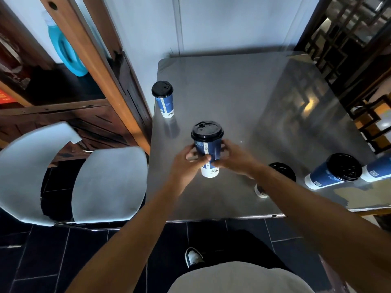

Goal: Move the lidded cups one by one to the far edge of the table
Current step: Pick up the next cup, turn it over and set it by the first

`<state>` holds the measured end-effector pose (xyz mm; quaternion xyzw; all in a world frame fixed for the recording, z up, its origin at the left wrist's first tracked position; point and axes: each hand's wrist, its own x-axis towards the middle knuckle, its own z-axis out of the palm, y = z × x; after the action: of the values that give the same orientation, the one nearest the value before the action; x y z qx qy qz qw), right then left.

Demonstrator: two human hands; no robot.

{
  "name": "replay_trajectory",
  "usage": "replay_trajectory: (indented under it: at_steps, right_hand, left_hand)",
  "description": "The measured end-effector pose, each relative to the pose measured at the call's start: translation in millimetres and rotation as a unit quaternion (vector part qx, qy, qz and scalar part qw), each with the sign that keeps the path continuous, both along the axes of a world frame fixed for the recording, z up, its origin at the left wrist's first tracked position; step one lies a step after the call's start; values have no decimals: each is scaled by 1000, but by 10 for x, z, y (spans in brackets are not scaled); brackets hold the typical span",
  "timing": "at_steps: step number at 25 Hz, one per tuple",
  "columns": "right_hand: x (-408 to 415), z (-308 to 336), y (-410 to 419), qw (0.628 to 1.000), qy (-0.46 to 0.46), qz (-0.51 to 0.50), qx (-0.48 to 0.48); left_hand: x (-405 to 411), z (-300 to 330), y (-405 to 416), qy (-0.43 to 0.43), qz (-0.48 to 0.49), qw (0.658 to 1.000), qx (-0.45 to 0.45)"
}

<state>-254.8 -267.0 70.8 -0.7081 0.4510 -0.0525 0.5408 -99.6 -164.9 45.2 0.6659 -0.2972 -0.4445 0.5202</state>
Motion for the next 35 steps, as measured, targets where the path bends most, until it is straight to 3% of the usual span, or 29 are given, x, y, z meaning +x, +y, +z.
replay_trajectory:
  at_steps: [7, 19, 31, 35]
  right_hand:
    - [361, -122, -989, 996, 60, 9, -64]
    - [1192, -819, -2677, 997, 37, -11, -64]
    - [1360, -1208, -2856, 999, 11, -44, -26]
    - [1353, -1197, -2851, 999, 45, -25, -13]
  left_hand:
    - [351, -174, -963, -97, -41, 994, 13]
    - [1098, -761, -2717, -172, -35, 983, 44]
    - [1216, -1107, -2963, -164, -25, 985, 56]
    - [1254, -1066, -2962, -141, -50, 981, 127]
